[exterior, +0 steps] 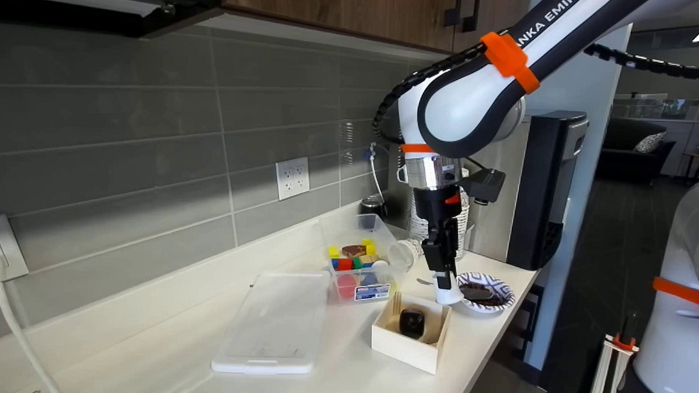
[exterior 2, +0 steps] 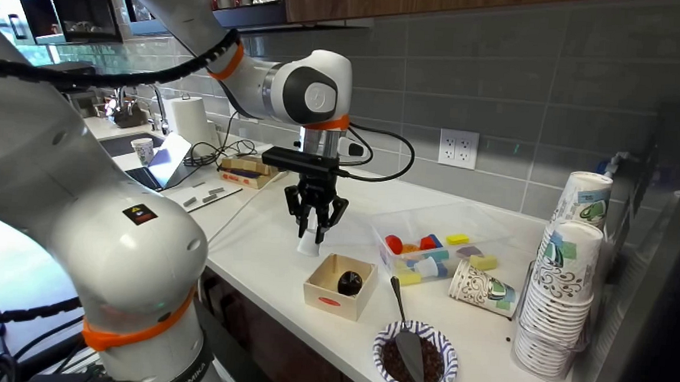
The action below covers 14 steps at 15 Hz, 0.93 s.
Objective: Put the coffee pod in the wooden box.
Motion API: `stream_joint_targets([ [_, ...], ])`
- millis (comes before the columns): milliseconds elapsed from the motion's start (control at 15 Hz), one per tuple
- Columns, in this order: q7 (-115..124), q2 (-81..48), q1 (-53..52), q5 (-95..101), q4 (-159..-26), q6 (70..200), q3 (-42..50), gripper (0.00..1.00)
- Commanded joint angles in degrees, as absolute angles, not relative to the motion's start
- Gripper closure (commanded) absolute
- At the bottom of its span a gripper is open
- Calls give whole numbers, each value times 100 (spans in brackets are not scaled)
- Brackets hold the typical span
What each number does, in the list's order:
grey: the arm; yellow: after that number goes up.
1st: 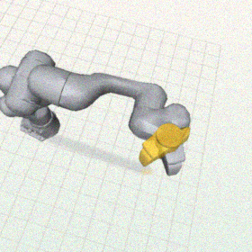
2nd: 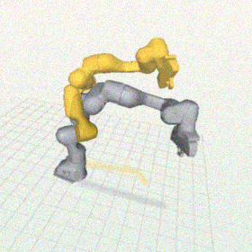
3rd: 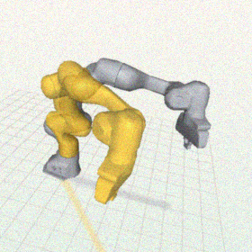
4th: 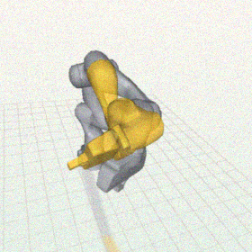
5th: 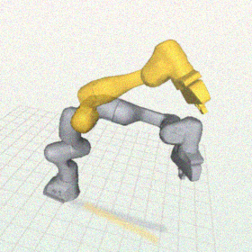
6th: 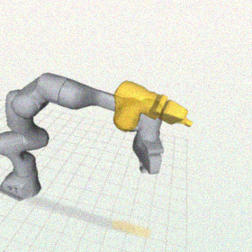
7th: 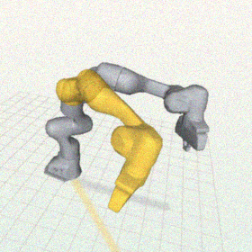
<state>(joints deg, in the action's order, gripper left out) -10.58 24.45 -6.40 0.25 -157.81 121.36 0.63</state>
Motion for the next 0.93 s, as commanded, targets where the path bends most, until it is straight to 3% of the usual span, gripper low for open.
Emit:
stream_joint_targets([
  [0,-1155,2334,-759,-203,-15773,12496,-25,85],
  [867,-1579,1050,-761,-446,-15775,13352,-56,85],
])
